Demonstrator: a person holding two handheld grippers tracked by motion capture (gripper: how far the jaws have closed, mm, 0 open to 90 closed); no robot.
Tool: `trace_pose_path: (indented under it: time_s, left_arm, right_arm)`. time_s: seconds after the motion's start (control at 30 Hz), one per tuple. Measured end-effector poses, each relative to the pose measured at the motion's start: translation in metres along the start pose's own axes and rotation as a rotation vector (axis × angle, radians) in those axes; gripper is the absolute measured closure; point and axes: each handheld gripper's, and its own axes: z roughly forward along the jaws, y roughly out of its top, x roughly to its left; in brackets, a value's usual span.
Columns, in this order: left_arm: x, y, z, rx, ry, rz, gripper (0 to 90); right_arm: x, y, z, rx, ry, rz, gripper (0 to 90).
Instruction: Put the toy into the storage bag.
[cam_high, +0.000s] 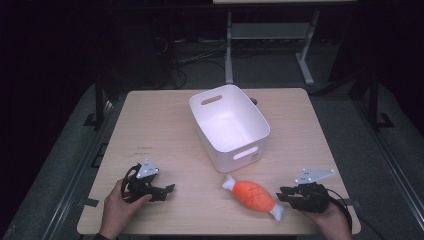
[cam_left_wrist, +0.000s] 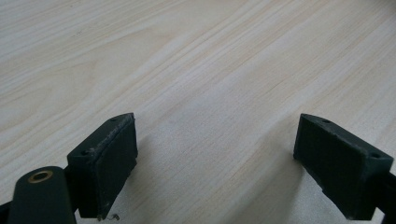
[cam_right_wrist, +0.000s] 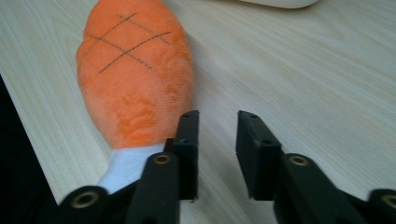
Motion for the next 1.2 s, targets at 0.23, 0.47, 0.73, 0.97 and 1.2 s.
trace_pose_path:
  time_s: [0.23,0.47,0.73,0.97,1.2]
  left_arm:
    - [0.000,0.000,0.000,0.000,0.000,0.000,12.6]
    - [0.000,0.000,0.000,0.000,0.000,0.000,12.6]
    - [0.000,0.000,0.000,0.000,0.000,0.000,12.6]
    - [0.000,0.000,0.000,0.003,0.000,0.004,12.6]
    - [0.000,0.000,0.000,0.003,0.000,0.003,12.6]
  right_arm:
    - [-0.007,0.006,0.001,0.008,0.003,0.019,32.3]
    - [-0.004,0.017,0.000,0.000,0.022,-0.004,14.2]
    - [0.001,0.029,0.001,0.003,0.051,-0.032,1.4]
    - [0.005,0.038,0.003,0.003,0.078,-0.053,0.0]
    - [0.012,0.049,0.009,0.001,0.116,-0.095,0.0]
